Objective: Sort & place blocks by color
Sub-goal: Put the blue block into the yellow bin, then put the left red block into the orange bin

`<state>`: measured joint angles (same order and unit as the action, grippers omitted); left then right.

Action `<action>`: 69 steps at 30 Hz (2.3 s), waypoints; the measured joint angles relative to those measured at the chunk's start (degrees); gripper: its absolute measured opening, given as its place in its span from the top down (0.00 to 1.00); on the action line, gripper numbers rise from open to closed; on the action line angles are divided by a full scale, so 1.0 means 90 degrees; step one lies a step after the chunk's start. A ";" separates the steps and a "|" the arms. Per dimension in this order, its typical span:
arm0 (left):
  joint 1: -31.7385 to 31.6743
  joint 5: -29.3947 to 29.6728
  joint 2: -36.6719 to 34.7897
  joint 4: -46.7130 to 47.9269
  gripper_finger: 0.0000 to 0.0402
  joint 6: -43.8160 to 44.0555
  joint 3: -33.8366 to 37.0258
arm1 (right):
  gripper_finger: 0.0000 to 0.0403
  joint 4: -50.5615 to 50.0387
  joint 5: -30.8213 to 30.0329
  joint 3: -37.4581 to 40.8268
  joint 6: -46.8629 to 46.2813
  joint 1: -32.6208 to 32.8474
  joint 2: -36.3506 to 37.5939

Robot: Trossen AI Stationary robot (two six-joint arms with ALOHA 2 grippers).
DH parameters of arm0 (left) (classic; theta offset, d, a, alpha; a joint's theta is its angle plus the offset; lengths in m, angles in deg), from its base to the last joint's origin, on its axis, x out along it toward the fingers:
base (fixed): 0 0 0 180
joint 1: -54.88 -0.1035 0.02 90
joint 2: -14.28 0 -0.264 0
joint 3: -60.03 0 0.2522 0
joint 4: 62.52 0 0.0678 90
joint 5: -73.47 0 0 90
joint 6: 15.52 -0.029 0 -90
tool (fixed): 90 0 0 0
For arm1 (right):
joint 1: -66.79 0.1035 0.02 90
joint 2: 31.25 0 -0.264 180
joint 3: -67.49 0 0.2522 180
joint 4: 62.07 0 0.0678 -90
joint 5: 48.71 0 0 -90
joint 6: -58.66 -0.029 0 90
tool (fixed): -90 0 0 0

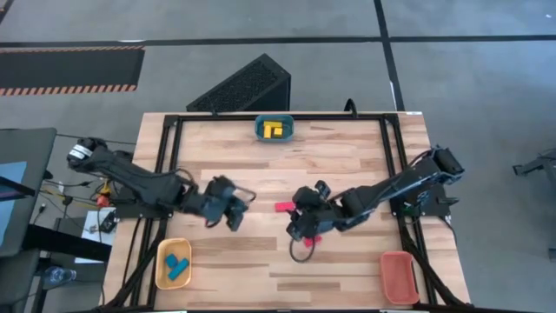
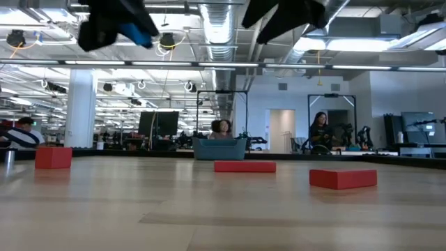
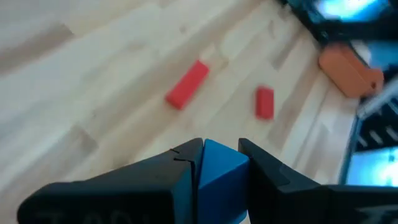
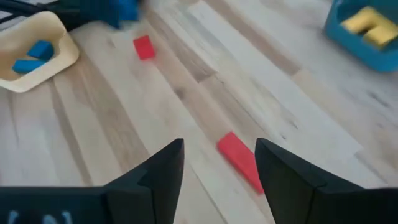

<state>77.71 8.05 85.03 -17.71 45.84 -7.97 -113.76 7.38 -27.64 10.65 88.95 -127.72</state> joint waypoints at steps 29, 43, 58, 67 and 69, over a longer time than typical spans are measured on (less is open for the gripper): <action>0.3833 -0.3186 0.0026 0.2377 0.82 0.4581 0.1525 | 0.69 0.0369 0.2568 -0.0010 -0.0425 -0.0484 -0.0976; 0.4155 -0.3239 0.0028 0.1906 0.62 0.5411 0.1756 | 0.58 -0.1642 0.2278 0.0005 -0.0683 0.0222 -0.1934; 0.2948 -0.1363 0.0007 0.2509 0.60 0.4737 0.1026 | 0.49 0.0859 0.2656 -0.0060 -0.0202 -0.0417 -0.1939; 0.1219 -0.1014 0.0005 0.3518 0.44 0.3043 0.0955 | 0.48 -0.0459 0.3271 -0.0541 0.0043 -0.0817 -0.1939; 0.0794 -0.0911 0.0019 0.3274 0.38 0.2453 0.0974 | 0.48 -0.0650 0.3272 -0.0570 0.0148 -0.0880 -0.1939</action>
<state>84.86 -0.15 85.20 11.76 67.92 0.79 -119.62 36.82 -32.77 11.99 81.03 -145.17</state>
